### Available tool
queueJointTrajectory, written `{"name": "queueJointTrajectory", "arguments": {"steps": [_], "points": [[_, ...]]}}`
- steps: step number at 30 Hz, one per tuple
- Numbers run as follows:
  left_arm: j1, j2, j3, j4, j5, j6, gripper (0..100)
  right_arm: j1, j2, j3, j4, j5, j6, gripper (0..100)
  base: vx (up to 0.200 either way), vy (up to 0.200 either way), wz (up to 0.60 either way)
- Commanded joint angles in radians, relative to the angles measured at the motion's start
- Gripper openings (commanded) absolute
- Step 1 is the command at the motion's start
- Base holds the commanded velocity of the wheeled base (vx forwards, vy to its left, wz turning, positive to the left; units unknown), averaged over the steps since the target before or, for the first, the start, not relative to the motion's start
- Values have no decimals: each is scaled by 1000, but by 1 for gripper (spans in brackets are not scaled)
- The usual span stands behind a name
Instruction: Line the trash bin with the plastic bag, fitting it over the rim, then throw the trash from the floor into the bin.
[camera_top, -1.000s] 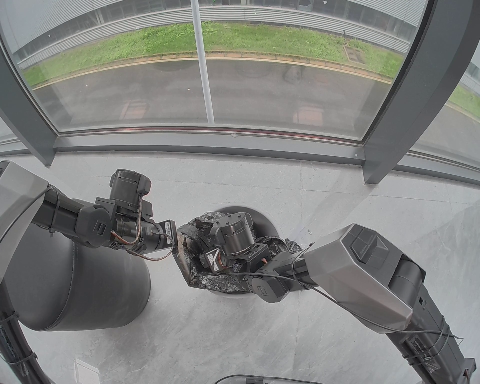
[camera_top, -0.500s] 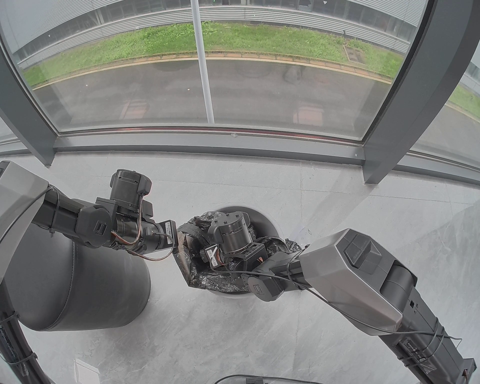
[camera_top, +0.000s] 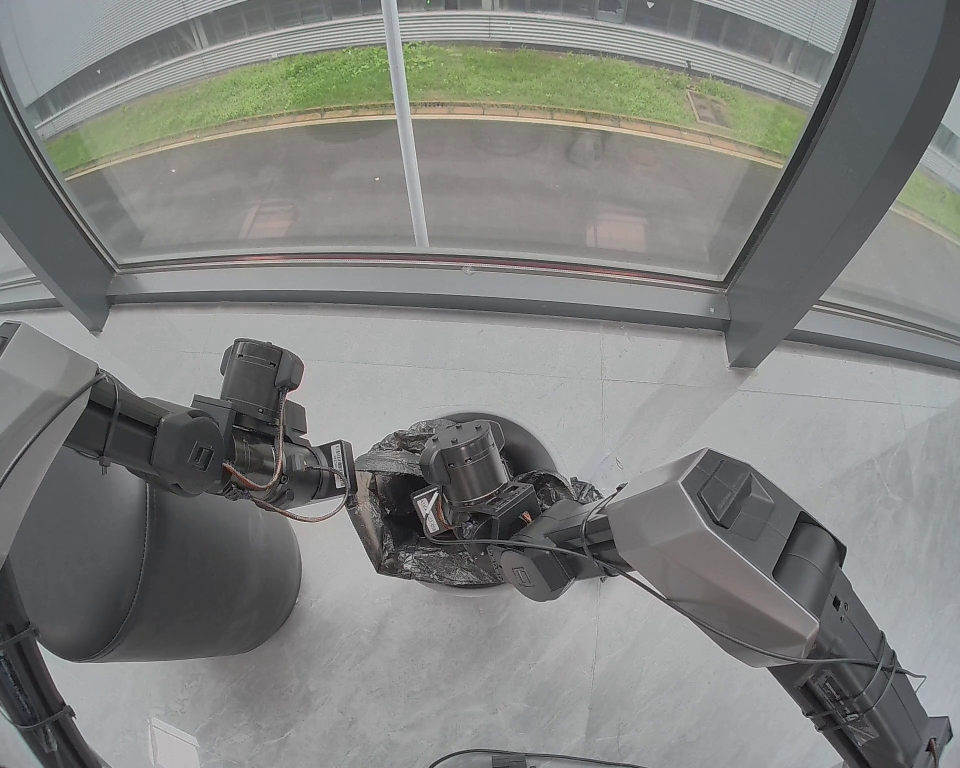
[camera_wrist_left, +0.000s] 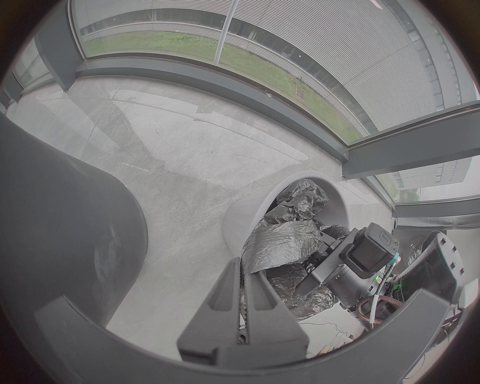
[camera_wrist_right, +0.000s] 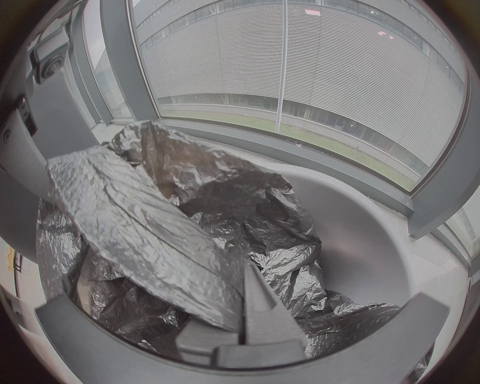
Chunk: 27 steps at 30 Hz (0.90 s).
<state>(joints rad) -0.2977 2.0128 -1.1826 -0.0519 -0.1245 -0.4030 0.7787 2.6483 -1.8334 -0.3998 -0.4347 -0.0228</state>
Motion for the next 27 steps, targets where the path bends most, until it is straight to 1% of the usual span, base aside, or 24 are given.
{"name": "queueJointTrajectory", "arguments": {"steps": [1,8,14,17,21,24,26,27], "points": [[-1,0,0,0,0,0,0,1,-44,25,-1,1,1,0,0,0,0],[2,-8,1,0,0,-4,0,2,-142,109,1,-1,-3,0,0,0,0],[6,-20,17,-22,-37,-16,0,2,-228,177,24,-30,-32,0,0,0,0],[9,-22,52,-88,-40,-22,0,2,-307,189,118,-45,-36,0,0,0,0],[12,-19,80,-120,-40,-23,0,2,-373,181,233,-52,-39,0,0,0,0],[18,-19,87,-128,-41,-25,0,2,-396,166,263,-56,-48,0,0,0,0],[20,-19,87,-126,-41,-28,0,-1,-401,148,285,-75,-72,0,0,0,0],[25,-20,87,-128,-41,-31,0,-4,-401,132,308,-95,-94,0,0,0,0]]}}
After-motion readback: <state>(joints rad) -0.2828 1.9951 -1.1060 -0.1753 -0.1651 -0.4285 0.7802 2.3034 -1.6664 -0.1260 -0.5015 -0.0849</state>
